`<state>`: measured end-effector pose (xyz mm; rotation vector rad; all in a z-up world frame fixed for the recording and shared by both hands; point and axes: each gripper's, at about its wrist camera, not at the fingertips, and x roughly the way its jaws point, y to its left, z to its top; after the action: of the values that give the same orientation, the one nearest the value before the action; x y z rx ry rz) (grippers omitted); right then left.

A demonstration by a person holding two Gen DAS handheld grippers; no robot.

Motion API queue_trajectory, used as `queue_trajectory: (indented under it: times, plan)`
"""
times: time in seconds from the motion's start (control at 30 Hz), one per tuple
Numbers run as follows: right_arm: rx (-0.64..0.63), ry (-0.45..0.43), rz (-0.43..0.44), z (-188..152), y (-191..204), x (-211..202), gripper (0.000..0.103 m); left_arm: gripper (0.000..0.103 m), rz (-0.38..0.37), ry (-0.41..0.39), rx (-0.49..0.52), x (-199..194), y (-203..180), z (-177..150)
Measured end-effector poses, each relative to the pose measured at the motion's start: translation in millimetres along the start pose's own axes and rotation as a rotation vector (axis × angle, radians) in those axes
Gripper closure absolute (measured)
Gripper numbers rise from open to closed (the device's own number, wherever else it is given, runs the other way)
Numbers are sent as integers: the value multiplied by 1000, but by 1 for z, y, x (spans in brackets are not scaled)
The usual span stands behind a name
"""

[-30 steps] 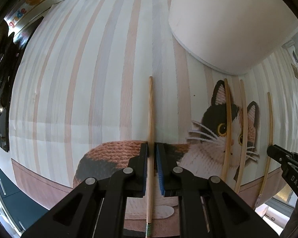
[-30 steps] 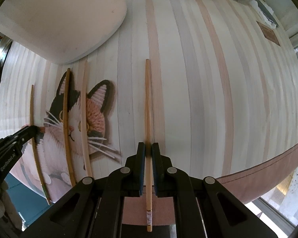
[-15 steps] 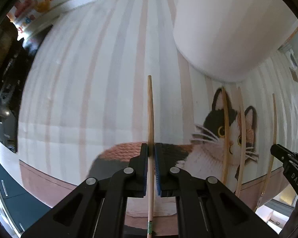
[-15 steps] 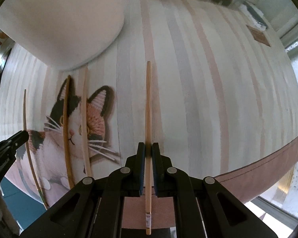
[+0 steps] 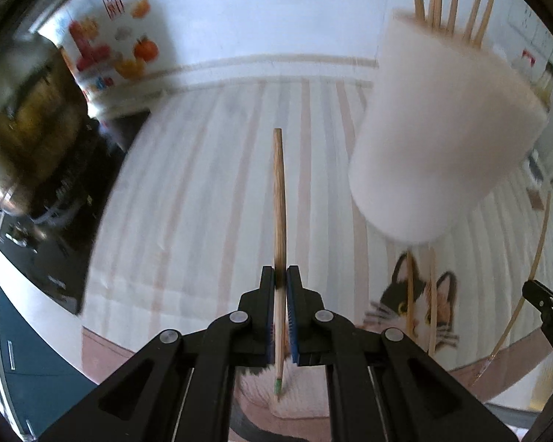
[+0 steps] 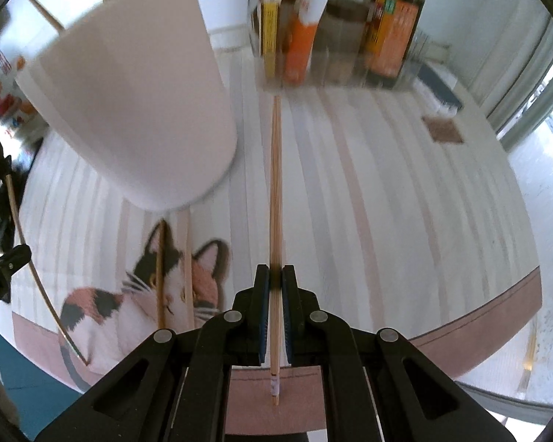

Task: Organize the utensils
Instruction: 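Lift both held chopsticks and carry them above the pink holder, then insert both chopsticks into the pink holder and open both tools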

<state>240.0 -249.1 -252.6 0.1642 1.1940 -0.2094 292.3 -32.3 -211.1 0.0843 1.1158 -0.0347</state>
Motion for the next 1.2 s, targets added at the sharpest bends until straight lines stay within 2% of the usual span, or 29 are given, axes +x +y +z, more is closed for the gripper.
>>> queue_trajectory:
  times: [0.2, 0.37, 0.53, 0.67, 0.8, 0.97, 1.2]
  plan:
    - [33, -128, 11, 22, -2, -27, 96, 99, 7, -121, 2, -29, 12, 26]
    - [59, -216, 27, 40, -4, -53, 96, 99, -31, -201, -23, -61, 14, 47]
    - [118, -274, 86, 61, -11, -86, 96, 99, -114, -289, -72, -113, 20, 72]
    - [182, -347, 179, 89, -22, -128, 96, 99, -206, -360, -113, -162, 26, 95]
    - [207, -427, 265, 125, -24, -165, 96, 99, -280, -404, -130, -191, 23, 121]
    - [196, -496, 297, 172, -14, -180, 96, 99, -320, -421, -125, -198, 3, 157]
    - [176, -508, 339, 230, 9, -162, 96, 99, -296, -337, -84, -158, -38, 193]
